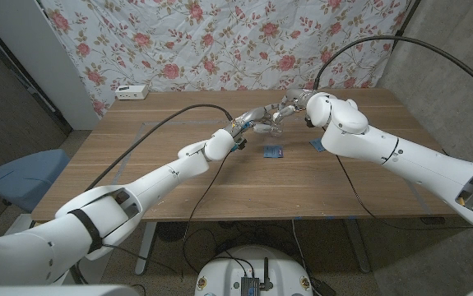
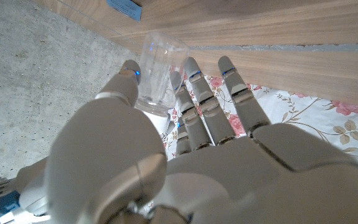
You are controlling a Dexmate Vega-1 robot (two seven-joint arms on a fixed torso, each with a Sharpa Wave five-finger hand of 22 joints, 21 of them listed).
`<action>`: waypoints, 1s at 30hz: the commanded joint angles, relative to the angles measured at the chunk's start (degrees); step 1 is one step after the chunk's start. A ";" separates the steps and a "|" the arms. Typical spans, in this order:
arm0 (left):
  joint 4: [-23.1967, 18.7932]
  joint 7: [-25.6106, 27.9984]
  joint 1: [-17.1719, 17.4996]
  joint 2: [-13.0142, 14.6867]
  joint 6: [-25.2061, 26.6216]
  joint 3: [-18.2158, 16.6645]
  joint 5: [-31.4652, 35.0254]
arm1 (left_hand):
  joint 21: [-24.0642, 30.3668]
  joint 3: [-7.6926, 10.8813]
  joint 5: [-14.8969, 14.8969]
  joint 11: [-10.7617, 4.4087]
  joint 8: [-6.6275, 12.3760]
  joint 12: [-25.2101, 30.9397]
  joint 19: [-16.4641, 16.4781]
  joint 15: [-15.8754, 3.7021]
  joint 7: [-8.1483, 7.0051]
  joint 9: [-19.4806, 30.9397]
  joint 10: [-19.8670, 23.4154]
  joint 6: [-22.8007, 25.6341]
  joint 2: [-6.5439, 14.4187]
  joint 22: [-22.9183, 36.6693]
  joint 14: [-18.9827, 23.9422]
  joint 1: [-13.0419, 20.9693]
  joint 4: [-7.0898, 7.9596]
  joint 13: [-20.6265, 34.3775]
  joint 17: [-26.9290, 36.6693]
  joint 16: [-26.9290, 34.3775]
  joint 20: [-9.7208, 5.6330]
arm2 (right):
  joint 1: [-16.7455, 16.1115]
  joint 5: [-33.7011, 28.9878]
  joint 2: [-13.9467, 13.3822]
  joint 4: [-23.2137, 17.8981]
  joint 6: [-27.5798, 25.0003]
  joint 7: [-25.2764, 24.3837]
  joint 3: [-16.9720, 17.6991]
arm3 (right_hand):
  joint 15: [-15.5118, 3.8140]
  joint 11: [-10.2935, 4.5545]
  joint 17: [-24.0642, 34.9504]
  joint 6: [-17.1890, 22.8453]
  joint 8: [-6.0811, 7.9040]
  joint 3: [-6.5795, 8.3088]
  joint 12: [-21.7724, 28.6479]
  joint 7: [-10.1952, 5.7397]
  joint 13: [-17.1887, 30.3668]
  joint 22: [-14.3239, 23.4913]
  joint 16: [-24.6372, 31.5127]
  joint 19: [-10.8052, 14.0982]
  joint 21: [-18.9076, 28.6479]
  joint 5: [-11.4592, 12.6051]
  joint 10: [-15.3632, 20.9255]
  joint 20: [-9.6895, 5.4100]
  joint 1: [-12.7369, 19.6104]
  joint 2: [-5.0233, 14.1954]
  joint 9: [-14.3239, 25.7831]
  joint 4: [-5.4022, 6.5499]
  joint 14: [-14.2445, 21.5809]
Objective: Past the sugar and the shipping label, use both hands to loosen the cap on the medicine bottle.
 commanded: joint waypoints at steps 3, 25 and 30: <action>-1.17 -0.17 0.59 0.35 0.71 -0.21 0.09 | 0.07 0.34 0.36 -1.09 0.35 0.28 -0.40 -2.36 0.27 0.13 1.32 0.56 0.86 0.13 0.48 0.41 0.08 0.09 0.12 0.10 -0.12 | -0.44 2.81 -0.61 -0.62 0.32 -0.25 1.18 | -0.68 -0.73 0.13 -0.12 0.24 1.50 -0.39 -1.13 0.09 0.05 -0.21 0.56 -0.08 0.36 -0.08 -0.04 1.73 1.43 0.16 -0.17 -0.17; -0.28 -0.26 0.31 0.14 0.33 -0.28 -0.12 | 0.09 0.33 0.35 -1.13 0.34 0.27 -0.39 -2.35 0.20 0.13 1.29 0.70 0.84 0.13 0.51 0.32 0.09 0.09 0.13 0.12 -0.10 | -1.83 8.00 -0.98 -0.47 3.01 -3.51 3.91 | -4.34 -6.52 0.28 0.96 0.70 4.27 -0.86 -4.15 0.03 0.05 -0.32 0.69 -0.44 0.52 -0.35 -0.06 6.78 3.17 -0.31 -0.44 -0.93; 0.40 -0.17 0.08 -0.06 -0.02 -0.25 -0.23 | 0.09 0.37 0.36 -1.28 0.33 0.27 -0.41 -2.19 0.22 0.13 1.29 0.69 0.90 0.13 0.58 0.29 0.11 0.09 0.12 0.13 -0.06 | -1.92 9.06 -0.87 -0.06 3.88 -4.17 4.37 | -5.26 -8.35 0.30 1.98 1.00 4.60 -0.73 -4.19 -0.01 0.05 -0.22 0.81 -0.45 0.47 0.21 -0.08 7.84 3.26 -0.49 -0.44 -0.85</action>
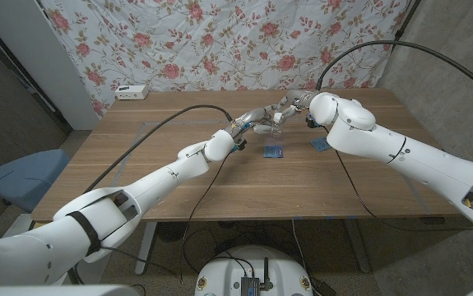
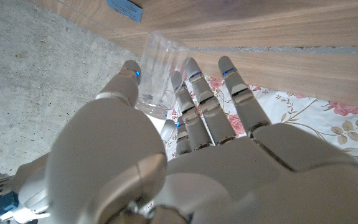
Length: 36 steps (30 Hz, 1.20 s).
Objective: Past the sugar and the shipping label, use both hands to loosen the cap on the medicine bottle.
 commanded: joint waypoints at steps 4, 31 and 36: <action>1.86 -0.03 -0.66 -0.51 -0.93 0.10 -0.35 | 0.08 0.38 0.46 -1.19 0.33 0.27 -0.11 -2.22 -0.08 0.13 1.32 0.44 0.76 0.13 0.56 0.36 0.10 0.11 0.07 0.13 0.26 | -0.19 3.23 0.24 1.03 2.15 -1.86 1.32 | -1.13 -1.80 0.30 4.71 0.91 0.81 -0.07 -2.17 -0.05 0.05 0.30 0.79 -0.20 0.29 0.50 -0.03 1.68 0.21 -0.09 -0.11 0.22; 0.72 0.32 -0.14 -0.37 0.47 0.18 -0.24 | 0.08 0.56 0.48 -1.02 0.38 0.23 -0.16 -2.37 0.08 0.13 1.23 0.75 0.94 0.13 0.57 0.31 0.13 0.11 0.06 0.10 0.20 | -0.98 6.31 -0.75 0.52 2.93 -3.43 2.54 | -2.35 -2.50 0.33 7.06 1.25 1.50 -0.15 -2.29 -0.20 0.02 0.52 0.49 -0.41 0.19 0.98 0.04 4.77 -0.44 -0.83 -0.06 0.59; 0.47 0.26 -0.06 -0.29 0.64 0.22 -0.18 | 0.09 0.57 0.48 -1.13 0.37 0.23 -0.14 -2.34 0.02 0.13 1.22 0.77 0.92 0.13 0.50 0.29 0.12 0.11 0.05 0.07 0.21 | -1.05 6.74 -1.06 0.19 2.88 -3.45 2.66 | -2.13 -2.17 0.39 6.99 1.10 1.27 -0.20 -2.29 -0.22 0.03 0.53 0.47 -0.41 0.07 0.90 0.04 4.49 -0.67 -0.95 0.25 0.53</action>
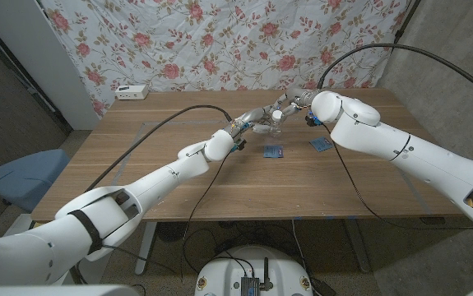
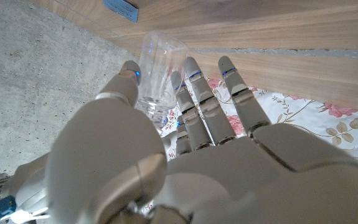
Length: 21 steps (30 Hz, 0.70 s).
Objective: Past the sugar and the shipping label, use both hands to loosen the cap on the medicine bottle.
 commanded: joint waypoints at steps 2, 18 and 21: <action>-0.62 0.14 0.34 0.10 0.53 0.06 0.07 | 0.09 0.47 0.35 -1.23 0.37 0.24 -0.15 -2.48 -0.28 0.13 1.27 0.48 0.92 0.13 0.43 0.30 0.00 0.08 0.21 0.09 0.20 | -0.50 1.44 -0.71 -0.85 -0.14 -0.56 0.59 | 0.33 0.41 0.16 2.10 -0.47 -0.18 -0.26 2.43 0.06 0.03 0.27 0.00 -0.19 -0.05 -0.19 -0.10 -0.75 -0.40 0.02 0.89 -0.11; -1.60 0.71 0.87 0.69 0.87 -0.27 0.33 | 0.05 0.49 0.35 -1.09 0.30 0.24 -0.28 -2.55 -0.34 0.13 1.30 0.39 0.86 0.13 0.46 0.37 -0.08 0.08 0.21 0.10 0.14 | -0.28 2.40 -0.95 -1.63 -0.66 -1.12 0.76 | 1.13 0.67 0.38 1.12 -1.21 -0.95 -0.31 2.48 0.04 0.05 0.40 0.01 -0.17 -0.30 -0.16 -0.09 -2.19 -0.83 -0.32 1.72 -0.08; -1.68 0.89 1.03 0.77 0.86 -0.36 0.32 | 0.04 0.50 0.35 -1.11 0.28 0.22 -0.32 -2.52 -0.35 0.13 1.24 0.36 0.89 0.13 0.51 0.37 -0.08 0.08 0.22 0.13 0.11 | -0.14 2.51 -1.03 -2.00 -1.06 -1.09 0.75 | 1.20 0.86 0.41 0.99 -1.30 -1.05 -0.29 2.48 0.04 0.05 0.42 0.03 -0.16 -0.32 -0.10 -0.09 -2.39 -0.84 -0.36 1.82 -0.06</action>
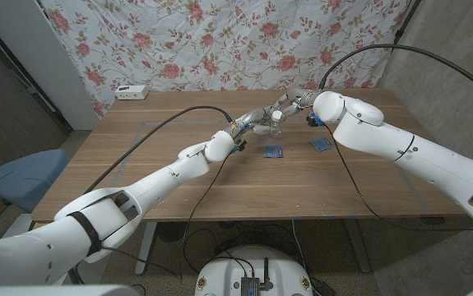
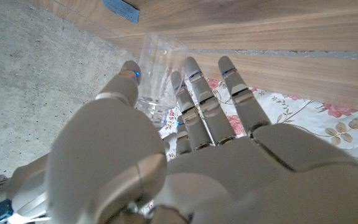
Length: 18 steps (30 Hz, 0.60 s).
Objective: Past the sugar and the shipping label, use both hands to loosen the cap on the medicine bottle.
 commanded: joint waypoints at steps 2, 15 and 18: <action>-0.65 0.74 0.59 0.46 0.11 -0.43 0.21 | 0.05 0.51 0.45 -1.09 0.26 0.32 -0.32 -2.60 -0.32 0.13 1.36 0.32 0.78 0.13 0.51 0.53 -0.13 0.09 0.15 0.13 0.09 | 0.18 0.96 -0.40 -1.03 -0.54 -0.33 0.37 | 0.53 0.58 0.16 1.46 -0.09 -0.12 -0.29 1.95 0.03 0.05 0.43 0.04 -0.16 -0.05 0.14 -0.09 -0.52 0.02 0.19 0.45 0.27; -1.59 1.15 0.92 1.19 0.04 -0.76 0.72 | -0.01 0.51 0.44 -1.04 0.26 0.35 -0.54 -2.87 -0.33 0.13 1.46 0.33 0.81 0.13 0.38 0.63 -0.17 0.09 0.17 0.10 -0.22 | 0.31 2.01 -1.16 -2.56 -1.64 -0.67 0.97 | 1.47 1.23 0.27 1.17 -0.47 -0.79 -0.15 1.97 0.02 0.08 0.61 0.35 -0.03 -0.12 0.64 -0.14 -1.84 -0.25 -0.01 0.93 0.61; -2.26 1.28 1.17 1.47 0.34 -0.88 0.94 | 0.00 0.47 0.43 -1.03 0.23 0.35 -0.55 -2.69 -0.35 0.13 1.47 0.27 0.83 0.13 0.42 0.59 -0.14 0.10 0.20 0.15 -0.01 | 0.27 2.29 -1.41 -2.81 -1.76 -0.82 1.15 | 1.51 1.68 0.29 1.18 -0.54 -1.02 -0.07 2.00 0.01 0.08 0.62 0.45 0.00 -0.13 0.91 -0.12 -2.30 -0.37 -0.06 1.06 0.63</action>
